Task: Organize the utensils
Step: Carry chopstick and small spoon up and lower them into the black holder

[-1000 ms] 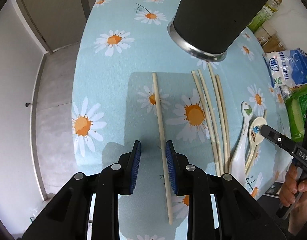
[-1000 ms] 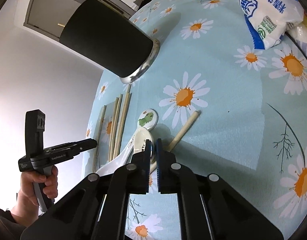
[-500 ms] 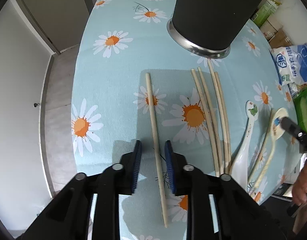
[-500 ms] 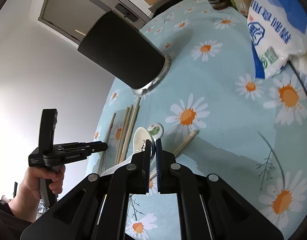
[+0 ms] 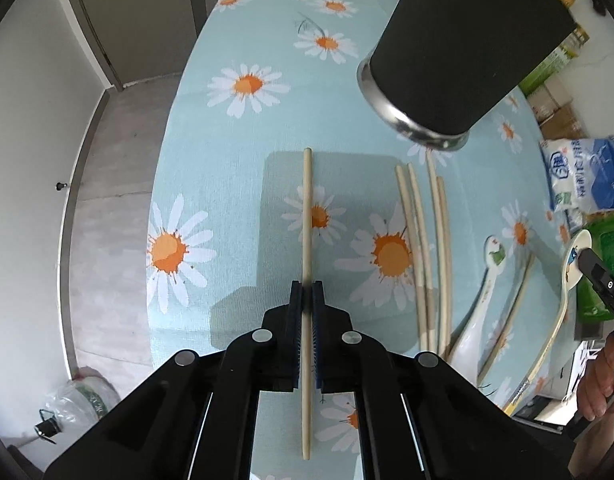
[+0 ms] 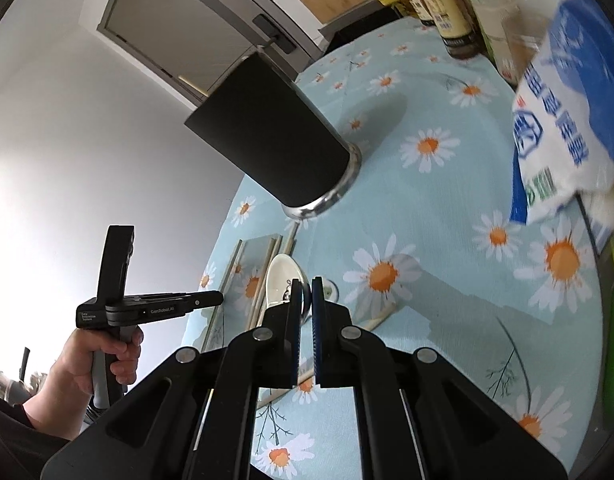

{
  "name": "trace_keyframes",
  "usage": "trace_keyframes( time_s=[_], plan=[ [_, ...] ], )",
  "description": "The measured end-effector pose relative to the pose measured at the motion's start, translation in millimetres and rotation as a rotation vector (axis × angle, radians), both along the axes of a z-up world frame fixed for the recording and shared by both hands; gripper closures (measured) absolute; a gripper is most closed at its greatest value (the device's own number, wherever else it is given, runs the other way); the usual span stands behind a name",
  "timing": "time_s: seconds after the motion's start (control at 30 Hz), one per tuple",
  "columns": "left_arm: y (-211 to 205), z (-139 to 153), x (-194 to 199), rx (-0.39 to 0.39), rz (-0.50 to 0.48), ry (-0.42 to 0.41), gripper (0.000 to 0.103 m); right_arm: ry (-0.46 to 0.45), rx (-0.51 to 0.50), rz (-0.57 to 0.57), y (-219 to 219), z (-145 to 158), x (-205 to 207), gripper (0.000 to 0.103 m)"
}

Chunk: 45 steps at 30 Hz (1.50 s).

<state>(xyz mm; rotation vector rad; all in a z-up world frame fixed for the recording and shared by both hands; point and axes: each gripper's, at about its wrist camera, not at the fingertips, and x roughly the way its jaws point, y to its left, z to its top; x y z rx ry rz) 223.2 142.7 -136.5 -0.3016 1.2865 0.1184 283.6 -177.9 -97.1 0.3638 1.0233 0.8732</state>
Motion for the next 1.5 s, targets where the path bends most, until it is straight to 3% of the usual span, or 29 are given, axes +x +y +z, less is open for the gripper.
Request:
trace_keyframes(
  time_s=[0.37,0.8,0.97,1.3,1.4,1.5],
  plan=[
    [-8.4,42.2,-4.6,-0.045,0.026,-0.190,0.099,-0.137,-0.041,0.028,15.1,35.1,6.8,0.097],
    [-23.6,112.5,-15.1,-0.086,-0.017,-0.541,0.099,-0.319,-0.088,0.049,40.9,78.6,12.8,0.097],
    [-29.3,131.5,-12.6,-0.099,-0.056,-0.635,0.099,-0.418,-0.112,0.029,47.8,99.3,13.0,0.097],
    [-37.4,168.6,6.0,-0.089,-0.114,-0.803,0.099,-0.530,-0.131,0.020,59.6,134.4,26.5,0.097],
    [-36.4,177.7,13.4,-0.133,-0.116,-0.834,0.099,-0.576,-0.140,0.013,62.3,145.9,32.8,0.097],
    [-36.5,188.5,21.8,-0.127,-0.123,-0.870,0.099,-0.603,-0.142,-0.002,65.2,157.7,41.4,0.097]
  ],
)
